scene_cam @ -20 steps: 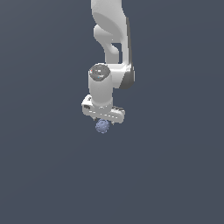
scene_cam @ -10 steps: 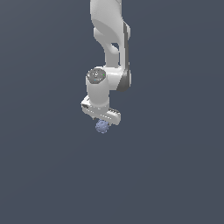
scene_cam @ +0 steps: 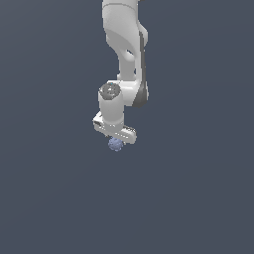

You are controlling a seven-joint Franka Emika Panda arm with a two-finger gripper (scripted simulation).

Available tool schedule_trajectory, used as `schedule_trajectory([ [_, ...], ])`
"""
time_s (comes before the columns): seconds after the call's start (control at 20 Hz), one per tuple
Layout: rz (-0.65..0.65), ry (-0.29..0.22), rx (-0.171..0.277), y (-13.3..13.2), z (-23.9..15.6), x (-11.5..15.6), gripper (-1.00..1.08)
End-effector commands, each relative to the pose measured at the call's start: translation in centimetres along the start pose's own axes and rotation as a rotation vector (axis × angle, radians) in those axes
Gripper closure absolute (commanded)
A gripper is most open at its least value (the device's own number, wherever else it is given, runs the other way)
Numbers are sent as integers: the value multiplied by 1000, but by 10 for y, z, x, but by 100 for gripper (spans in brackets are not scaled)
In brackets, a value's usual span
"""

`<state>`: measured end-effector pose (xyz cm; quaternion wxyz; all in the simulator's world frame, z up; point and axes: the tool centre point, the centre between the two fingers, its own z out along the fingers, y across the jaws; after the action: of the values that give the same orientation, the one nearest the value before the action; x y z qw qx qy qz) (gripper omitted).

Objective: Pick up the object and move it to a goal position.

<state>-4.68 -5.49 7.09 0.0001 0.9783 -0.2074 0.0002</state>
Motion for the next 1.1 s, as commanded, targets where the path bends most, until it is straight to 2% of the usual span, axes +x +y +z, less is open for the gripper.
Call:
schedule_trajectory([
  [0.0,2,-1,0,1,13,-1,-92],
  [0.4,4,0,0,0,32,0,-92],
  [0.45,4,0,0,0,32,0,108],
  [1.05,4,0,1,0,30,0,108],
])
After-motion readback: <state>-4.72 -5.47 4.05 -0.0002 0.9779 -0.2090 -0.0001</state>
